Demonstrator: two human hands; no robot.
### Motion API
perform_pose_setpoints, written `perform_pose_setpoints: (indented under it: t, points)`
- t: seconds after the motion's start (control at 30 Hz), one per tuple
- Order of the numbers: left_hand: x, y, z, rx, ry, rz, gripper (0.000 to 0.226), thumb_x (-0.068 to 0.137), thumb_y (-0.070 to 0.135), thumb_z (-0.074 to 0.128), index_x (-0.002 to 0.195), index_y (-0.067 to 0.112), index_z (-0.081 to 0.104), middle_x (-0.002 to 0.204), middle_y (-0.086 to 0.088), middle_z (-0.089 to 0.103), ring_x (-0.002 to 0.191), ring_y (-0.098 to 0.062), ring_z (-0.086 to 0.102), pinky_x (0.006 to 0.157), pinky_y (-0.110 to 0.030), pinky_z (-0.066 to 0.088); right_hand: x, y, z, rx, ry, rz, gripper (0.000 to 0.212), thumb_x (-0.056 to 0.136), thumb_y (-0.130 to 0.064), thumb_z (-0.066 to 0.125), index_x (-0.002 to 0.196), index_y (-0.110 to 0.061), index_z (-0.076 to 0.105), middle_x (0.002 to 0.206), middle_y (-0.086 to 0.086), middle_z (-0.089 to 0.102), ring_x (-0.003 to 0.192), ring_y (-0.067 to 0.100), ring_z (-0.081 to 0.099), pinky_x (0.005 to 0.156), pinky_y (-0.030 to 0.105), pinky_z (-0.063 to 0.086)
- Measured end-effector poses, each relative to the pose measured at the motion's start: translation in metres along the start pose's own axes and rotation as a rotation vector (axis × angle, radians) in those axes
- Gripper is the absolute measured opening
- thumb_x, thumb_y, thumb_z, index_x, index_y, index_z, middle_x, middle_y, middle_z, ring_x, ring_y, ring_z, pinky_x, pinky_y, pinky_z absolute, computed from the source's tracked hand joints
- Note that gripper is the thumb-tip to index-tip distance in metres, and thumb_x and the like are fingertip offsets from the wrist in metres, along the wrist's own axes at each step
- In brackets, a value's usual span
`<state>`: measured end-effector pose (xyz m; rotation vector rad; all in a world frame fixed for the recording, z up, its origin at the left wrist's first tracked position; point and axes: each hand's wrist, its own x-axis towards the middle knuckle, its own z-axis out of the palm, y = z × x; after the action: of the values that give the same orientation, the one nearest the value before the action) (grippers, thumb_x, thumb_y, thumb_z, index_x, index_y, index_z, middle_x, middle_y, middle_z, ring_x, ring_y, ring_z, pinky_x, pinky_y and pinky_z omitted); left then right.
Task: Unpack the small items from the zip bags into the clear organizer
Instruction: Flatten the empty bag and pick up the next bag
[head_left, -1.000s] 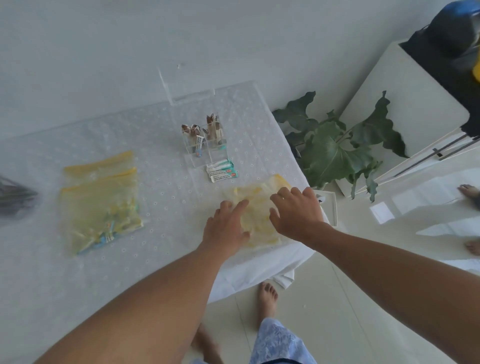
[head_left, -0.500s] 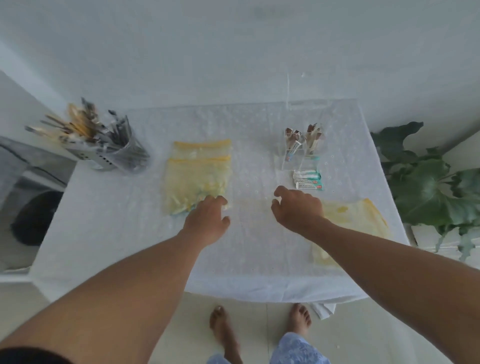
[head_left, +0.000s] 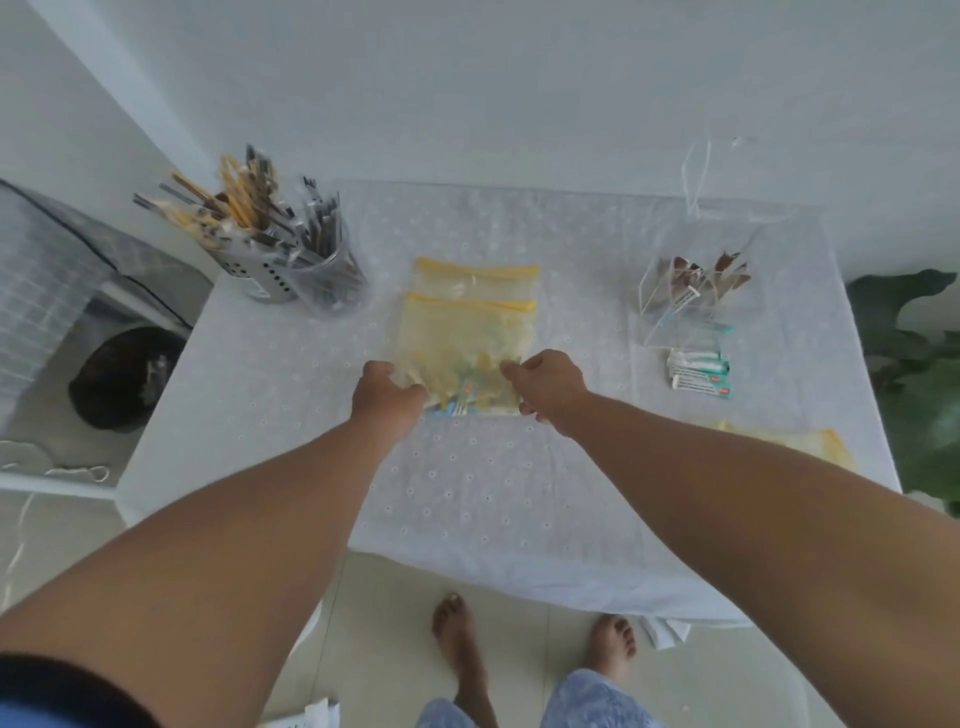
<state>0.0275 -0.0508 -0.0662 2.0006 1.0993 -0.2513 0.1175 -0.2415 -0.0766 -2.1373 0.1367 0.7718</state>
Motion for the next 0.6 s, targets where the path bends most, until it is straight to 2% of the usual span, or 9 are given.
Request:
perform_pose_setpoints:
  t: [0.07,0.17,0.2,0.23,0.3,0.37,0.43,0.5,0.6]
  points:
    - [0.003,0.001,0.001,-0.136,-0.013,-0.071,0.065,0.088,0.028,0.068,0.144,0.014,0.037,0.129,-0.006,0.052,0.098,-0.025,0.055,0.075,-0.030,0.041,0.003,0.002,0.006,-0.023,-0.003,0.021,0.035,0.090,-0.037,0.068,0.074,-0.006,0.070,0.066,0.010,0.071,0.045,0.018,0.056,0.049,0.026,0.046]
    - [0.004,-0.002,0.003,-0.200,0.009,-0.140,0.067,0.089,0.036,0.068,0.144,0.012,0.040,0.133,-0.008,0.052,0.104,-0.027,0.055,0.080,-0.031,0.039,0.004,0.011,0.012,-0.022,-0.013,0.024,0.029,0.084,-0.030,0.070,0.078,-0.001,0.072,0.066,0.008,0.068,0.053,0.021,0.059,0.053,0.026,0.046]
    - [0.004,-0.005,0.004,-0.199,0.020,-0.142,0.062,0.088,0.042,0.067,0.139,0.011,0.048,0.128,-0.009,0.055,0.105,-0.029,0.057,0.079,-0.032,0.040,0.003,0.014,0.013,-0.014,-0.014,0.014,0.028,0.082,-0.029,0.070,0.077,-0.002,0.069,0.067,0.008,0.067,0.057,0.023,0.060,0.056,0.029,0.047]
    - [0.005,-0.007,0.004,-0.203,0.020,-0.137,0.052,0.087,0.048,0.066,0.124,0.012,0.058,0.115,-0.009,0.061,0.101,-0.030,0.060,0.076,-0.032,0.043,0.003,0.017,0.013,0.008,-0.014,0.002,0.024,0.080,-0.029,0.069,0.078,-0.006,0.066,0.071,0.006,0.067,0.061,0.023,0.061,0.058,0.032,0.048]
    - [0.001,-0.010,0.002,-0.244,-0.042,-0.109,0.037,0.087,0.051,0.065,0.092,0.014,0.064,0.083,-0.006,0.065,0.077,-0.028,0.065,0.073,-0.036,0.051,0.001,0.023,0.008,0.049,-0.011,-0.039,0.019,0.082,-0.030,0.068,0.088,-0.014,0.062,0.083,0.002,0.070,0.067,0.022,0.064,0.060,0.032,0.051]
    - [-0.007,-0.009,0.000,-0.297,-0.153,-0.094,0.029,0.089,0.043,0.067,0.091,0.015,0.066,0.073,-0.005,0.065,0.063,-0.020,0.064,0.079,-0.039,0.056,-0.003,0.029,-0.002,0.046,-0.014,-0.107,0.012,0.089,-0.029,0.066,0.096,-0.020,0.061,0.085,0.003,0.070,0.068,0.019,0.063,0.058,0.029,0.050]
    - [-0.015,-0.006,-0.002,-0.332,-0.232,-0.059,0.029,0.088,0.037,0.071,0.099,0.010,0.069,0.070,-0.006,0.064,0.058,-0.018,0.061,0.074,-0.038,0.055,-0.004,0.033,-0.014,0.047,-0.019,-0.151,0.007,0.094,-0.026,0.063,0.095,-0.020,0.060,0.082,0.003,0.069,0.065,0.017,0.060,0.052,0.026,0.046]
    - [-0.026,-0.001,-0.004,-0.350,-0.258,-0.010,0.036,0.085,0.036,0.076,0.098,0.003,0.071,0.069,-0.009,0.059,0.059,-0.019,0.056,0.067,-0.036,0.053,-0.006,0.034,-0.025,0.054,-0.004,-0.175,0.010,0.098,-0.028,0.063,0.095,-0.019,0.059,0.083,0.003,0.070,0.066,0.018,0.061,0.051,0.026,0.045]
    - [-0.038,0.000,-0.002,-0.294,-0.246,0.045,0.035,0.079,0.042,0.080,0.084,0.008,0.075,0.070,-0.008,0.059,0.065,-0.020,0.058,0.066,-0.032,0.052,-0.002,0.030,-0.035,0.074,0.023,-0.195,0.007,0.097,-0.024,0.063,0.098,-0.018,0.060,0.092,0.007,0.071,0.077,0.024,0.066,0.057,0.030,0.048]
